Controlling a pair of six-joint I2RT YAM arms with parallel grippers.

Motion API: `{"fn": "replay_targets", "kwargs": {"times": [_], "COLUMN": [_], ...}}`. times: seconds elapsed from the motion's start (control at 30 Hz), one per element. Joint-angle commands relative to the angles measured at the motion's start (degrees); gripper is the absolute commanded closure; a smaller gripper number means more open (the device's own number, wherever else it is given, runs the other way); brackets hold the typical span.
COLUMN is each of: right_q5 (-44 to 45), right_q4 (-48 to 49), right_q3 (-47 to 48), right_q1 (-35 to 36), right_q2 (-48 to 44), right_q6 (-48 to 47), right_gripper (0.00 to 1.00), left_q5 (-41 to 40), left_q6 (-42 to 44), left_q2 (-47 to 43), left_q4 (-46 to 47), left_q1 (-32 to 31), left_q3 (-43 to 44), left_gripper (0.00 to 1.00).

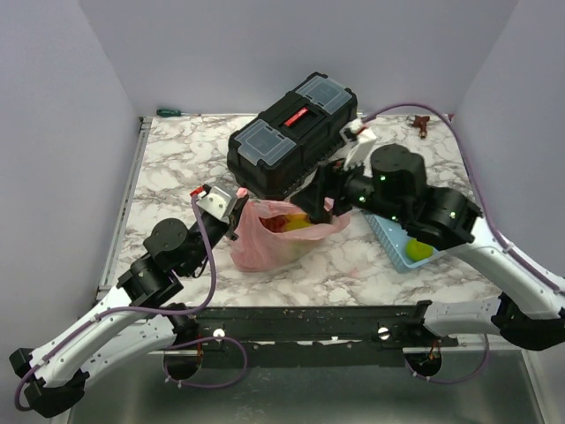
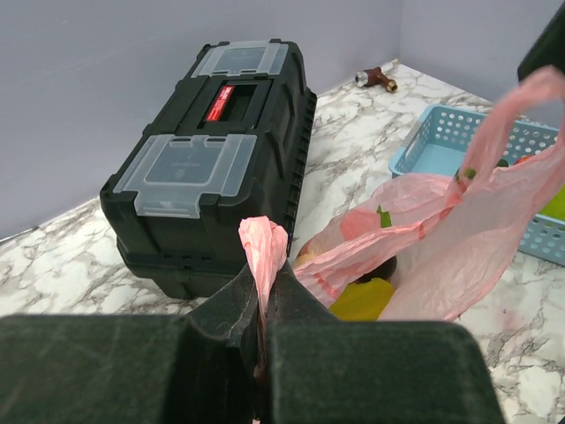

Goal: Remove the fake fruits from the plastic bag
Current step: Adjust the plastic bag at the center of the board.

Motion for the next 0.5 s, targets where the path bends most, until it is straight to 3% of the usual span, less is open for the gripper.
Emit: {"fn": "replay_targets", "kwargs": {"times": [0.0, 0.17, 0.33, 0.47], "right_q5": [0.8, 8.3, 23.9, 37.7], "right_q4": [7.8, 10.5, 10.4, 4.2], "right_q3": [-1.0, -5.9, -13.3, -15.8], "right_q1": [9.1, 12.6, 12.6, 12.6], "right_q2": [3.2, 6.4, 4.0, 2.0], "right_q6": [1.3, 2.1, 3.3, 3.9], "right_gripper": [0.22, 0.31, 0.38, 0.42], "left_q5": [0.4, 0.0, 0.3, 0.6], "left_q6": [0.3, 0.4, 0.5, 0.4], "left_q2": [0.3, 0.3, -0.1, -0.1], "left_q4": [0.2, 0.5, 0.5, 0.6], "left_q1": [-0.2, -0.2, -0.2, -0.3], "left_q3": [1.0, 0.8, 0.7, 0.7], "left_gripper": [1.0, 1.0, 1.0, 1.0]}}
